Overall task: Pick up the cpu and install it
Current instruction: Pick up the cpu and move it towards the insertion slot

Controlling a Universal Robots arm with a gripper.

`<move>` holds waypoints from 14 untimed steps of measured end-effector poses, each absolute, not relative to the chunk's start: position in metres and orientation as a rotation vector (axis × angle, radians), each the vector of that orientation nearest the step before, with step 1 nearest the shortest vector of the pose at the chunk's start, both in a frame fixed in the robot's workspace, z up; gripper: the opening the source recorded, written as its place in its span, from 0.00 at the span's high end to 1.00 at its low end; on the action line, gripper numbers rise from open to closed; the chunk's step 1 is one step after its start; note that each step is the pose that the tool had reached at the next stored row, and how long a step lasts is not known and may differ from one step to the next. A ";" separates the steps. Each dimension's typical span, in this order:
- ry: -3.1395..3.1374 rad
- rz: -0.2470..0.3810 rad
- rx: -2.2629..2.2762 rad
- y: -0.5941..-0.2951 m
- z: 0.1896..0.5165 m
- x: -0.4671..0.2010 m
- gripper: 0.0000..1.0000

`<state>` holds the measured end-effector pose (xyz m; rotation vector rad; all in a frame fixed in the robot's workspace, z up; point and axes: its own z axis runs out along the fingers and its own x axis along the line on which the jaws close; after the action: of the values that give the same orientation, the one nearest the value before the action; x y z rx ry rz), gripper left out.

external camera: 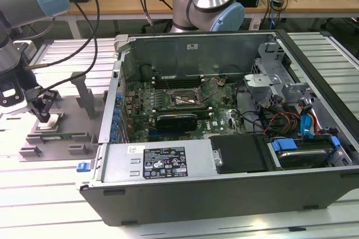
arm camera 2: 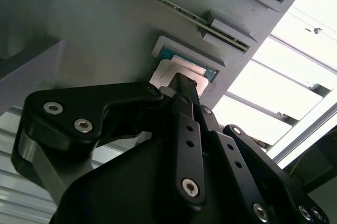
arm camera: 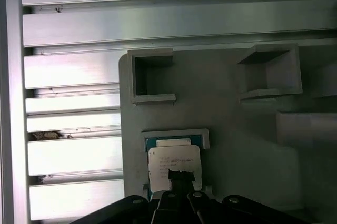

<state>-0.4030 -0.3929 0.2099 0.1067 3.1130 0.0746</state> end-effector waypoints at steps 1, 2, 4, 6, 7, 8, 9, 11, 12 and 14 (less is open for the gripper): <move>3.113 0.075 0.107 -0.393 0.210 -0.403 0.89; 3.113 0.075 0.107 -0.393 0.210 -0.403 0.89; 3.113 0.075 0.107 -0.393 0.210 -0.403 0.77; 3.113 0.075 0.107 -0.393 0.210 -0.403 0.58; 3.113 0.074 0.107 -0.393 0.210 -0.403 0.58; 3.113 0.075 0.106 -0.393 0.210 -0.403 0.52; 3.113 0.075 0.106 -0.393 0.210 -0.403 0.46; 3.113 0.075 0.106 -0.393 0.210 -0.403 0.34; 3.113 0.075 0.106 -0.393 0.210 -0.403 0.34; 3.111 0.076 0.106 -0.393 0.209 -0.403 0.34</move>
<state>-0.4030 -0.3929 0.2092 0.1060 3.1105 0.0759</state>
